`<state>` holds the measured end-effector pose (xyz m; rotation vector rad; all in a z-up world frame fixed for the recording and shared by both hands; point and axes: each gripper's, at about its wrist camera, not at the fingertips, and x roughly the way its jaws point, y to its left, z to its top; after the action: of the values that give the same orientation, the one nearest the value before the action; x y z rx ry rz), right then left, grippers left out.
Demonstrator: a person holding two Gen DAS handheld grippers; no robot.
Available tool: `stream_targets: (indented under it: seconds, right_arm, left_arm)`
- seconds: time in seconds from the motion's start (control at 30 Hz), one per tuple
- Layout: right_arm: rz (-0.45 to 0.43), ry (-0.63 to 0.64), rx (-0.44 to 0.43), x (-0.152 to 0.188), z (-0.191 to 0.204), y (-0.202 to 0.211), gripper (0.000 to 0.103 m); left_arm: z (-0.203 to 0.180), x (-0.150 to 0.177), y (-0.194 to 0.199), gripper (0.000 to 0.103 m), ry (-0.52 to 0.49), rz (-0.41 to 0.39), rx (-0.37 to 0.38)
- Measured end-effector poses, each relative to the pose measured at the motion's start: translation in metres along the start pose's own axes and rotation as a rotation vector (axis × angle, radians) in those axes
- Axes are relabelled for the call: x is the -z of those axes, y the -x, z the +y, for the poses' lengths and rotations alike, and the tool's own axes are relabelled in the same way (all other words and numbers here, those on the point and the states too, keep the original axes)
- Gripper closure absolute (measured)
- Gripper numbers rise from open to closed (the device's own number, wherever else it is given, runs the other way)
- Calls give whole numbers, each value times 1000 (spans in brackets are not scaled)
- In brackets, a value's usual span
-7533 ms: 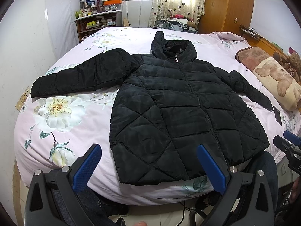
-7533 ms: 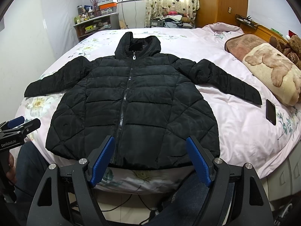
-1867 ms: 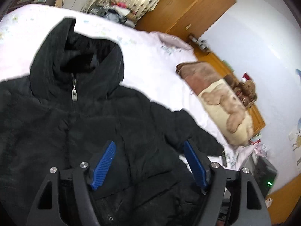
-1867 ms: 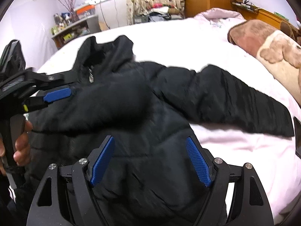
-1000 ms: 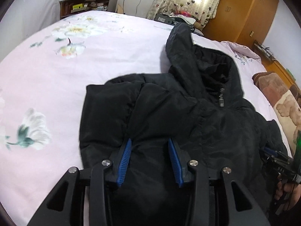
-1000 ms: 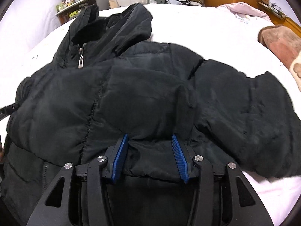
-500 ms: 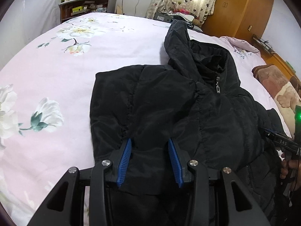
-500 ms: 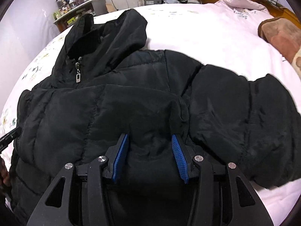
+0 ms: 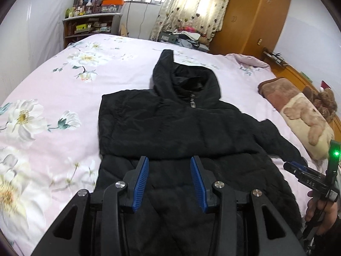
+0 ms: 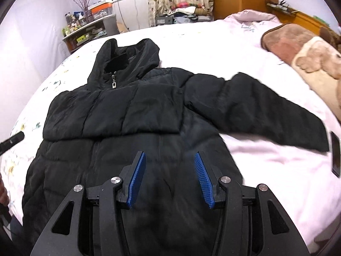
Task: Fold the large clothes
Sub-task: 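Move the right tool over to the other sleeve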
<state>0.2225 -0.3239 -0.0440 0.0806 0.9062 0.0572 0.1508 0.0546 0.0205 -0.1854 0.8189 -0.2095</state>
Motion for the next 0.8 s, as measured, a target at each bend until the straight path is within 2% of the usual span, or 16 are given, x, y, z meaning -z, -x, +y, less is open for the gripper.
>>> stream_targets:
  seconds: [0.4,0.5,0.8]
  right_arm:
    - [-68,-37,58,31,-14,76,54]
    - [-89,-46,64,35,-20,88,50]
    - [-122,-84,91,36,-45,101,49]
  left_arm:
    - [-56,34,49,60,-55,16,55]
    - [-71,35,54,60,-86,11,64]
    - [-103,26,46,60,-123,10,76]
